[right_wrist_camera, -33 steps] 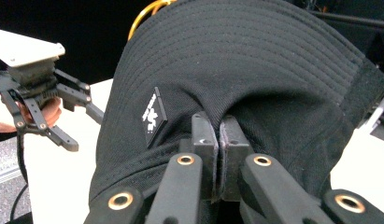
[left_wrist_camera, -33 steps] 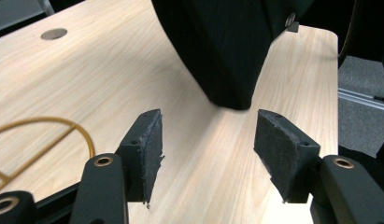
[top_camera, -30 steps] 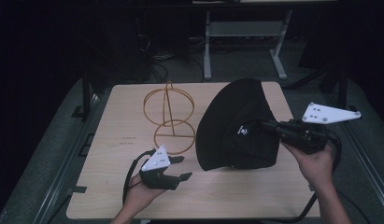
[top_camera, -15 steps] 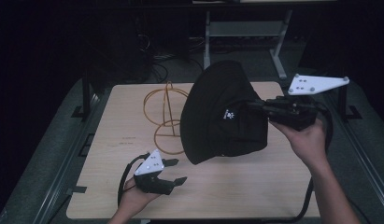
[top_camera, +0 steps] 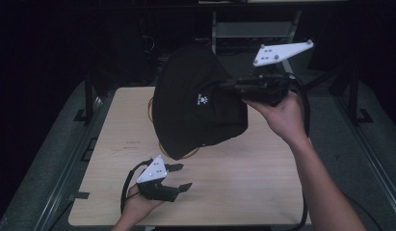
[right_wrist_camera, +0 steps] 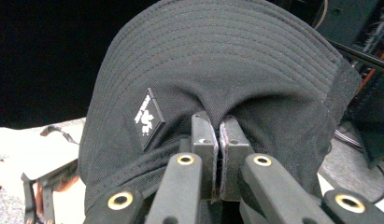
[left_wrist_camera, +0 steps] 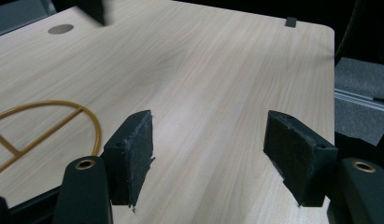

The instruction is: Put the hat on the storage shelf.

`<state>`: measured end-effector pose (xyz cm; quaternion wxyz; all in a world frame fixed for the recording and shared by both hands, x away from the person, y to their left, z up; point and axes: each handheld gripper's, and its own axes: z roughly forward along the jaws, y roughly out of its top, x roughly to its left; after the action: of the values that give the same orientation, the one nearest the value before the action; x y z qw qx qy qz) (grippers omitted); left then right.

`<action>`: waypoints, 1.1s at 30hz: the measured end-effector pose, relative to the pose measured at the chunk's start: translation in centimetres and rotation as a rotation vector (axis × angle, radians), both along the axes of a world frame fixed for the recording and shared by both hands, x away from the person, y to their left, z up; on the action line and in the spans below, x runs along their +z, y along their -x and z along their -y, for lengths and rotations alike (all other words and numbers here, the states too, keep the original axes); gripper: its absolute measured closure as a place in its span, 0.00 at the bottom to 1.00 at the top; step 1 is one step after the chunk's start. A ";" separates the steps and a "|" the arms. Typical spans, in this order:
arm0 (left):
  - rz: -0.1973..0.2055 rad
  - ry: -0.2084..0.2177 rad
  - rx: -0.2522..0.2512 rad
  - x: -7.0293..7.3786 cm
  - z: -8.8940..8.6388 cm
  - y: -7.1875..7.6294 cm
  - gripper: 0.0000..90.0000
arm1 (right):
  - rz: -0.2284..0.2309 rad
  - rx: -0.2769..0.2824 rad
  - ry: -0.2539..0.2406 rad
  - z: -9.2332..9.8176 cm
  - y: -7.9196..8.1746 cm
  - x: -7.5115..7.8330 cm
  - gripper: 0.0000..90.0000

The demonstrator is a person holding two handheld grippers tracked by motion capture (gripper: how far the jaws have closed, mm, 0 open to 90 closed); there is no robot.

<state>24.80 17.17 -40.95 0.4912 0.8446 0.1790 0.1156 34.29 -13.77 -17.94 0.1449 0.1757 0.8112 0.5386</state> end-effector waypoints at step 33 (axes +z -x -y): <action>0.048 -0.044 -0.050 -0.7 1.3 0.7 0.32 | -0.097 0.005 0.063 -10.2 -8.1 0.7 0.97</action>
<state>24.11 15.84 -41.62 0.4794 0.8563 0.1436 0.1274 42.36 -3.59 -17.23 0.1094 0.1949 0.8343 0.5040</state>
